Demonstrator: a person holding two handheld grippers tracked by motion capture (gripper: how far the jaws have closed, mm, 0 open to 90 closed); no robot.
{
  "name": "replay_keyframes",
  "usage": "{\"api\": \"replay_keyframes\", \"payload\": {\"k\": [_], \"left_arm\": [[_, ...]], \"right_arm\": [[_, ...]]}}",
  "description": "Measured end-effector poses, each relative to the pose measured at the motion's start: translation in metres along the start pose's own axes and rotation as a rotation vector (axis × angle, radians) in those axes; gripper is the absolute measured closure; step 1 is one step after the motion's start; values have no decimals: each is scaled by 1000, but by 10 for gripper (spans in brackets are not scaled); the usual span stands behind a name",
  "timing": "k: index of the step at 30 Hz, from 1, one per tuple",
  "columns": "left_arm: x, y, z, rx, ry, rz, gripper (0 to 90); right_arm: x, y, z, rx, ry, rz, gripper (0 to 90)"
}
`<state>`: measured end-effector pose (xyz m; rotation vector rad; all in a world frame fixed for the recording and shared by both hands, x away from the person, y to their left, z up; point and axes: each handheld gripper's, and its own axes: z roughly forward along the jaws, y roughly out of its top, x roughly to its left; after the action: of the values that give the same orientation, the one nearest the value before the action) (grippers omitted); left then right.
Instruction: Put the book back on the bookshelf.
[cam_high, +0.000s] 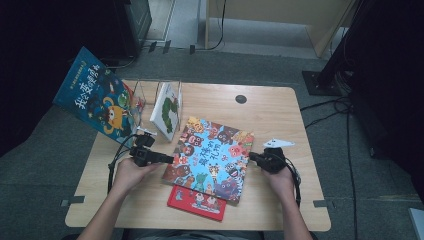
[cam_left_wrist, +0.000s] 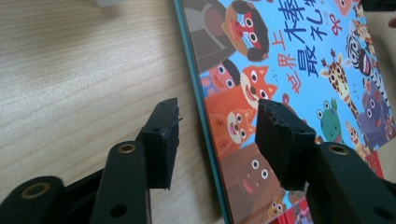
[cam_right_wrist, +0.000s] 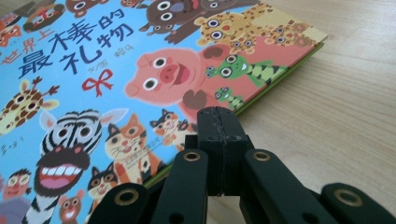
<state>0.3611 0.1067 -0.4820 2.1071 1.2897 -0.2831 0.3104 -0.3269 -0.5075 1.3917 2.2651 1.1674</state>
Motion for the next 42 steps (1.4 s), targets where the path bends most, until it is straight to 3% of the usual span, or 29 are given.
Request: {"api": "replay_keyframes", "payload": {"k": [11,23,27,29,33,37,39,42], "left_arm": [[-5,13,13,32,-9,25,453],[-4,17,25,63,-7,24,447],[-5,18,27,53,-13,17,443],[-6,19,29,54,-30,-11,428],[-8,23,30,66,-17,-43,412],[-10,22,30,61,20,-32,486],[-12,22,30,64,22,-51,494],[-14,21,24,49,16,-44,508]], "right_arm": [[11,-11,-8,7,-2,-15,900],[19,-15,-8,13,8,-29,900],[18,-15,-8,16,13,-28,900],[18,-15,-8,16,13,-29,900],[18,-14,-8,17,15,-29,900],[16,-14,-7,19,32,-22,900],[13,-14,-7,13,46,-15,900],[10,-14,-6,12,53,-11,900]]}}
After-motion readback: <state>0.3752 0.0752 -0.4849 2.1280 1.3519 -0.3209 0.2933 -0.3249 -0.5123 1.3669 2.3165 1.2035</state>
